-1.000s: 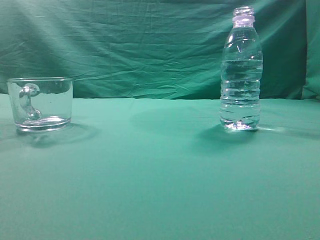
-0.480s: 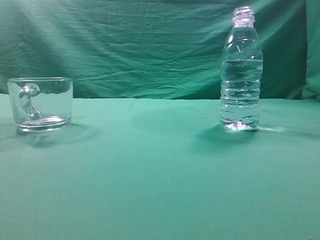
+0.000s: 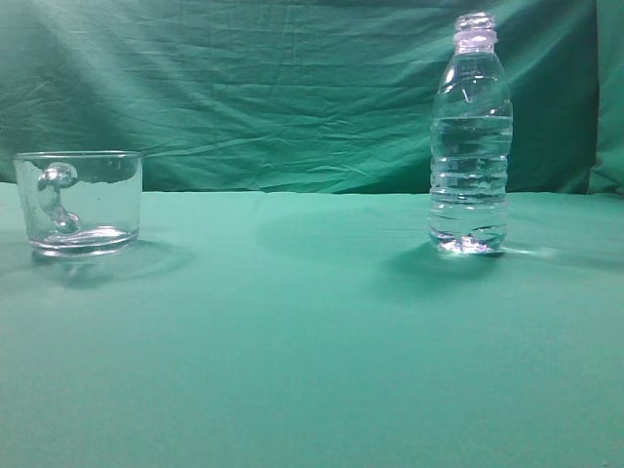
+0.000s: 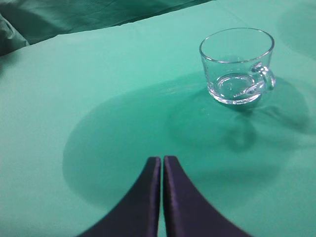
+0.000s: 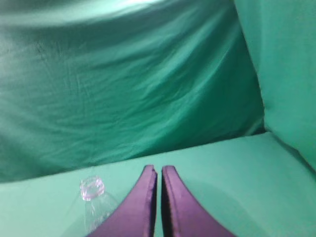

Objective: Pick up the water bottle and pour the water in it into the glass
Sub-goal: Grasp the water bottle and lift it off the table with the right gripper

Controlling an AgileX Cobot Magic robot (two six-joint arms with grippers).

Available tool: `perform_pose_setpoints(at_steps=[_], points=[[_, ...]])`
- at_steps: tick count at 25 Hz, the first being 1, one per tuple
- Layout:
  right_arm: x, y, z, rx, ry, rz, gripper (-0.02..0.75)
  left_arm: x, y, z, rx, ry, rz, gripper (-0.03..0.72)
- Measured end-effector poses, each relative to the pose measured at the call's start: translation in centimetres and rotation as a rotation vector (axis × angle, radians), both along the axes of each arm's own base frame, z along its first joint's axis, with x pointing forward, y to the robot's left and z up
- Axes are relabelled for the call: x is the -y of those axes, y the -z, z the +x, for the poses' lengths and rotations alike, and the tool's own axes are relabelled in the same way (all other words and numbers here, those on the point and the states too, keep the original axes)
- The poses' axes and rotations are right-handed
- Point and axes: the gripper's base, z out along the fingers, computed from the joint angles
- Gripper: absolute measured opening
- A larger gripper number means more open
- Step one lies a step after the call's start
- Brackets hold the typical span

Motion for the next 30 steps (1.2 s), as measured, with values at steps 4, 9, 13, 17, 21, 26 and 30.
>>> perform_pose_setpoints(at_steps=[4, 9, 13, 17, 21, 26, 30], points=[[-1.4, 1.0, 1.9, -0.049, -0.115, -0.177, 0.0, 0.0, 0.0, 0.0, 0.0, 0.0, 0.0, 0.0], [-3.2, 2.1, 4.4, -0.055, -0.235, -0.252, 0.0, 0.0, 0.0, 0.0, 0.0, 0.0, 0.0, 0.0], [-4.3, 3.8, 6.3, -0.099, -0.313, -0.287, 0.126, 0.0, 0.0, 0.0, 0.0, 0.0, 0.0, 0.0], [-5.5, 5.0, 8.2, -0.123, -0.396, -0.321, 0.392, 0.0, 0.0, 0.0, 0.0, 0.0, 0.0, 0.0], [-6.1, 6.2, 10.3, -0.184, -0.419, -0.321, 0.634, 0.0, 0.0, 0.0, 0.0, 0.0, 0.0, 0.0], [-6.8, 7.7, 12.8, -0.255, -0.435, -0.318, 0.644, 0.0, 0.0, 0.0, 0.0, 0.0, 0.0, 0.0], [-7.4, 9.4, 14.4, -0.281, -0.459, -0.293, 0.644, 0.0, 0.0, 0.0, 0.0, 0.0, 0.0, 0.0]])
